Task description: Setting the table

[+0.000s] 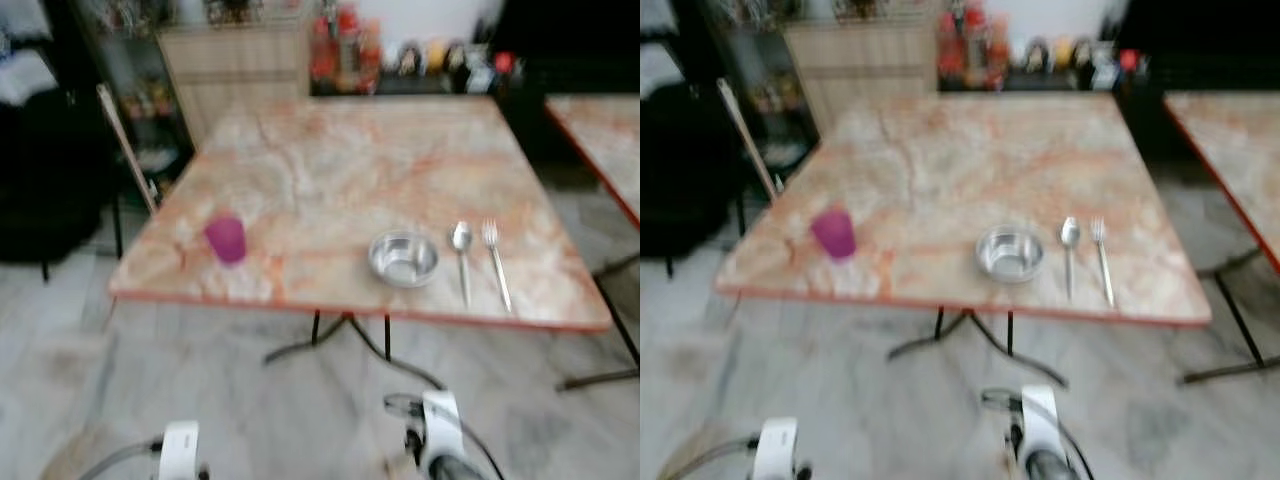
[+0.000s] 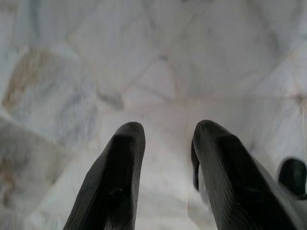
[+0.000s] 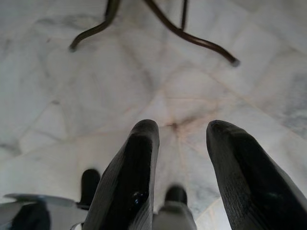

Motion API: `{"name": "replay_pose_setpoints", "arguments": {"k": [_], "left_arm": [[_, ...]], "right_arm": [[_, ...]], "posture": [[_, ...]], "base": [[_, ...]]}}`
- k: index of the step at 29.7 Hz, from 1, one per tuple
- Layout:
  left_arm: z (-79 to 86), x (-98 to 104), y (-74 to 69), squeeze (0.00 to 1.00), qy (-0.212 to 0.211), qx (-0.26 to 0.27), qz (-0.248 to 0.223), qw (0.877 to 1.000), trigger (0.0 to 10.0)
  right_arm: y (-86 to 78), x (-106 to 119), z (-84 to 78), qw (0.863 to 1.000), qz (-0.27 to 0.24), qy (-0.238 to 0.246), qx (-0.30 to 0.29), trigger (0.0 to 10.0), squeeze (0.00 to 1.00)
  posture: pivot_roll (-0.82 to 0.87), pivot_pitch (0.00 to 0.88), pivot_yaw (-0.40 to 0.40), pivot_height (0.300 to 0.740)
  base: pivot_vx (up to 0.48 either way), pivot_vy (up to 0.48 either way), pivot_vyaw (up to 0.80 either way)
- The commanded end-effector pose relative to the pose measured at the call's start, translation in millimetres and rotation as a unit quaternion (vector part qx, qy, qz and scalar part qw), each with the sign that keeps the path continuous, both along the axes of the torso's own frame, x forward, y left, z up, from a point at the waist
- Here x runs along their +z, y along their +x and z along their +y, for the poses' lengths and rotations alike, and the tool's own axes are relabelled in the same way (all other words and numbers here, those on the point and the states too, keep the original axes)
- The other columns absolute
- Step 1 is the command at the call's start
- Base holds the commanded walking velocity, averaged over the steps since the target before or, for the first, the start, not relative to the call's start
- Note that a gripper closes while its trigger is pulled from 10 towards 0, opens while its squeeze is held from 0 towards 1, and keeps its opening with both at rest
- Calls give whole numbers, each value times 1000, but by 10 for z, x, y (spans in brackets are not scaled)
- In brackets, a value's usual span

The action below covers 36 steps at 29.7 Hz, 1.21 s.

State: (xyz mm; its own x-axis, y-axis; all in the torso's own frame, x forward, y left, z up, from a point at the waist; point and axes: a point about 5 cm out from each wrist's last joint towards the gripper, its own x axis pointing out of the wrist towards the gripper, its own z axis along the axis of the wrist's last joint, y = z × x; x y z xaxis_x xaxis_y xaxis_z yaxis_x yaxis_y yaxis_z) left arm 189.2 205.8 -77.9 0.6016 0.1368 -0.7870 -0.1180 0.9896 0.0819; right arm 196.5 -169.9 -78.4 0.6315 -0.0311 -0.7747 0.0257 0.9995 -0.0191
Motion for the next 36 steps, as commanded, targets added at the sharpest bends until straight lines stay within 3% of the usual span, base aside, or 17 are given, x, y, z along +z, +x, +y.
{"name": "replay_pose_setpoints", "arguments": {"k": [1, 7, 13, 16, 18, 25, 29, 30, 36], "left_arm": [[-41, -18, -22, 0, -8, 3, 3, 1000, 10000], [-55, -28, -36, 0, -13, 5, 4, 1000, 10000], [-36, -43, -75, 0, -10, 2, 10, 1000, 10000], [0, -58, -117, 0, -5, 2, 17, 1000, 10000], [21, -64, -137, 0, -2, 1, 21, 1000, 10000], [49, -84, -191, 0, 4, -2, 32, 999, 10000], [48, -93, -209, 0, 6, -5, 37, 999, 10000], [49, -92, -208, 0, 6, -5, 37, 999, 10000], [52, -93, -210, 0, 9, -2, 36, 999, 10000]], "right_arm": [[-26, -7, -69, 1000, 3, -6, -5, 10000, 0], [-77, -17, -140, 1000, -2, -15, 2, 10000, 0], [-74, 26, -186, 998, -45, -30, 34, 10000, 0], [-76, 83, -247, 993, -90, -50, 62, 10000, 0], [-111, 138, -274, 981, -129, -78, 125, 10000, 0], [-84, 344, -388, 959, -214, -106, 153, 10000, 0], [66, 619, -301, 926, -296, -118, 201, 10000, 0], [167, 763, -224, 911, -331, -117, 215, 10000, 0], [490, 1228, 113, 867, -425, -85, 244, 10000, 0]], "posture": [[26, 0, 58, 740], [24, 0, 56, 740], [13, 7, 61, 740], [-1, 14, 66, 740], [-10, 17, 69, 740], [-40, 28, 81, 740], [-44, 33, 85, 740], [-45, 36, 87, 740], [-36, 33, 83, 740]], "base": [[0, 0, 0], [0, 0, 0], [0, 0, 0], [0, 0, 0], [0, 0, 0], [0, 0, 0], [0, 0, 0], [0, 0, 0], [0, 0, 0]]}}
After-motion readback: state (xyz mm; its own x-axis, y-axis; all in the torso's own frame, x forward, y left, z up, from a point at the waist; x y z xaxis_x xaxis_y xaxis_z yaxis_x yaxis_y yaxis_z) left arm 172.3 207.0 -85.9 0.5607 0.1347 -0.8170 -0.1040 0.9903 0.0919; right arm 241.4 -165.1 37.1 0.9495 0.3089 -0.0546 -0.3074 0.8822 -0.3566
